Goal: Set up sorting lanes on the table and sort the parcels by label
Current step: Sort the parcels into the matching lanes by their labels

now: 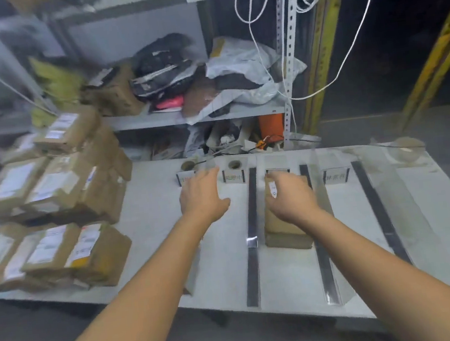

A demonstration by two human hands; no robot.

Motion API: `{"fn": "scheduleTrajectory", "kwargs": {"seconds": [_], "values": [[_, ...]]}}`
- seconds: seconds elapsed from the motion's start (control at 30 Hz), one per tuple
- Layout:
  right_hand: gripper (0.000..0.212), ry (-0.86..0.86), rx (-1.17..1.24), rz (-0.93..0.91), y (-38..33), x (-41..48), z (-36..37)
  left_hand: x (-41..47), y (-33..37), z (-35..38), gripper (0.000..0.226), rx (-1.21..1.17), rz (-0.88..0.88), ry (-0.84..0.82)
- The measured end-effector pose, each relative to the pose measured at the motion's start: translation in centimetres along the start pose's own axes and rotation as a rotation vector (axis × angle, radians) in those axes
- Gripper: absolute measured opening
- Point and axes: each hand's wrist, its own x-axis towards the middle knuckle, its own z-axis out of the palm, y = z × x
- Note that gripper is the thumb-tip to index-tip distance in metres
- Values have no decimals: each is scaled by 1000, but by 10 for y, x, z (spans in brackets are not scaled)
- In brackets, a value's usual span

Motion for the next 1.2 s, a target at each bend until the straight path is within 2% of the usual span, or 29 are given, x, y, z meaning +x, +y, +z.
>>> {"fn": "scheduleTrajectory", "kwargs": {"seconds": [0.1, 0.23, 0.33, 0.47, 0.63, 0.8, 0.93, 1.2], "values": [[53, -21, -101, -157, -48, -5, 3, -20, -38, -34, 59, 83, -38, 60], [51, -32, -183, -280, -117, -12, 12, -43, -100, -70, 68, 131, -93, 77], [46, -39, -240, -357, -173, -12, 30, -59, -156, -95, 66, 133, -163, 136], [53, -58, -261, -422, -255, -10, 64, -75, -244, -124, 70, 157, -218, 137], [52, -52, -263, -440, -362, -6, 116, -80, -365, -158, 68, 179, -247, 137], [45, -72, -183, -409, -443, 3, 158, -72, -457, -183, 63, 118, -290, 156], [54, -127, -88, -377, -487, 24, 186, -53, -518, -186, 64, -5, -372, 157], [53, -191, 199, -308, -554, 90, 260, 2, -603, -163, 65, -327, -492, 142]]}}
